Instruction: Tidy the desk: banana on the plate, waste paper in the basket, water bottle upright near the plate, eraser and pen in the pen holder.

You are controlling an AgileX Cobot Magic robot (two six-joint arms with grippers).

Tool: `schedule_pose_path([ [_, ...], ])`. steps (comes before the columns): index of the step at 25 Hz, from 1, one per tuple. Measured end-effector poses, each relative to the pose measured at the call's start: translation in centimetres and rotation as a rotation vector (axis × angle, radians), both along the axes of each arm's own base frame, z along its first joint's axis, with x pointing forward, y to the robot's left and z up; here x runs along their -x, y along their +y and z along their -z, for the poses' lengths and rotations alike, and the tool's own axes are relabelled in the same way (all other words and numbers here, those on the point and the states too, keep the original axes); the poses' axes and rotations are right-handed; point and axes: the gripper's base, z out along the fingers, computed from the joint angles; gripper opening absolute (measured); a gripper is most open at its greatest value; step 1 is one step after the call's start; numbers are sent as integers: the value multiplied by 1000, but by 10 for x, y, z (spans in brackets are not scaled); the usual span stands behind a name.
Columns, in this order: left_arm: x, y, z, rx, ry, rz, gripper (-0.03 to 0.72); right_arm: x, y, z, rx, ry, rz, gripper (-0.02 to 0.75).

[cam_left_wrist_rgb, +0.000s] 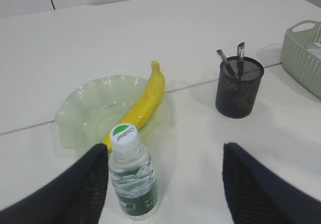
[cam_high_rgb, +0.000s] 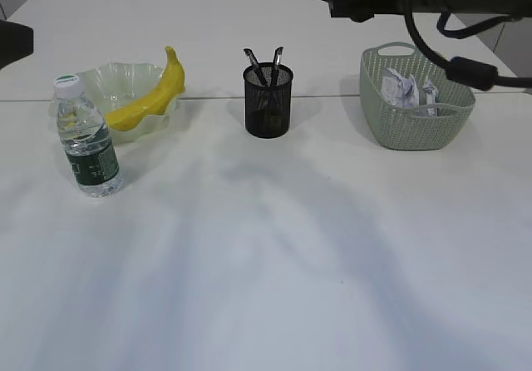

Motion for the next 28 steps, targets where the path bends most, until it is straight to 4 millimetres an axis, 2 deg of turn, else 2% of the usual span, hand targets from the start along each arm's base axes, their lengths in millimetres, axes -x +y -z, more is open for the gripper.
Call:
schedule_pose_path([
  [10,39,17,-22,4,-3,-68,508,68,-8,5,113,-8,-205,321],
  [13,50,22,-25,10,10,-88,508,86,-5,9,153,53,-326,321],
  [16,59,26,-26,20,43,-110,508,101,-6,17,212,188,-417,321],
  [19,67,31,-21,7,120,-144,508,109,-11,24,256,324,-409,321],
  [28,91,40,0,-29,441,-225,508,134,-27,16,209,575,-253,321],
])
